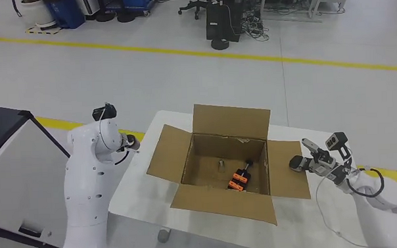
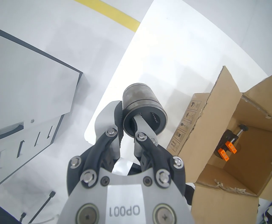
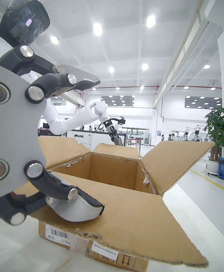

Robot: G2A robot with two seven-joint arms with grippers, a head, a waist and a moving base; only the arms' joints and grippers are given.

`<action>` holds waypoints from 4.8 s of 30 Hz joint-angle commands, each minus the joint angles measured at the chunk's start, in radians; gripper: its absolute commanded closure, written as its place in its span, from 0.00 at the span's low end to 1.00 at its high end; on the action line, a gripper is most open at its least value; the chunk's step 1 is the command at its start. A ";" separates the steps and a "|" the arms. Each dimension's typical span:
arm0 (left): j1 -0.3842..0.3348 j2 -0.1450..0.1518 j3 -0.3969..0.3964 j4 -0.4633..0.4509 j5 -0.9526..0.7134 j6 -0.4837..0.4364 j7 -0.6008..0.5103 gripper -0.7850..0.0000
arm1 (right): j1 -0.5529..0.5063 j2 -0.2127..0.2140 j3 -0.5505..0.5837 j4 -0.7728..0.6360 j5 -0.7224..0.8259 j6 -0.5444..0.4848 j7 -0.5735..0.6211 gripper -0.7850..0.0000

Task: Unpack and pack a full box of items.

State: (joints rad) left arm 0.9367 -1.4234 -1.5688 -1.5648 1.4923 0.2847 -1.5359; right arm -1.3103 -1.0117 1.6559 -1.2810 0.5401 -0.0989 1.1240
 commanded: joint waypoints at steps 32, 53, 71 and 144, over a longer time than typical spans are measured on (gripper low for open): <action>-0.019 0.003 -0.085 0.123 0.054 0.000 0.000 1.00 | 0.000 0.000 0.000 0.000 0.000 0.000 0.000 0.00; -0.280 -0.109 -0.255 0.685 0.303 0.000 0.000 1.00 | 0.000 0.000 0.000 0.000 0.000 0.000 0.000 0.00; -0.478 -0.151 -0.611 1.025 0.568 0.000 0.000 1.00 | 0.000 0.000 0.000 0.000 0.000 0.000 0.000 0.00; -0.272 -0.250 -0.627 0.683 0.459 -0.157 0.000 1.00 | 0.000 0.000 0.000 0.000 0.000 0.000 0.000 0.00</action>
State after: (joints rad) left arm 0.6610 -1.6734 -2.2015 -0.8786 1.9560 0.1302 -1.5358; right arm -1.3103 -1.0117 1.6560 -1.2810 0.5401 -0.0989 1.1240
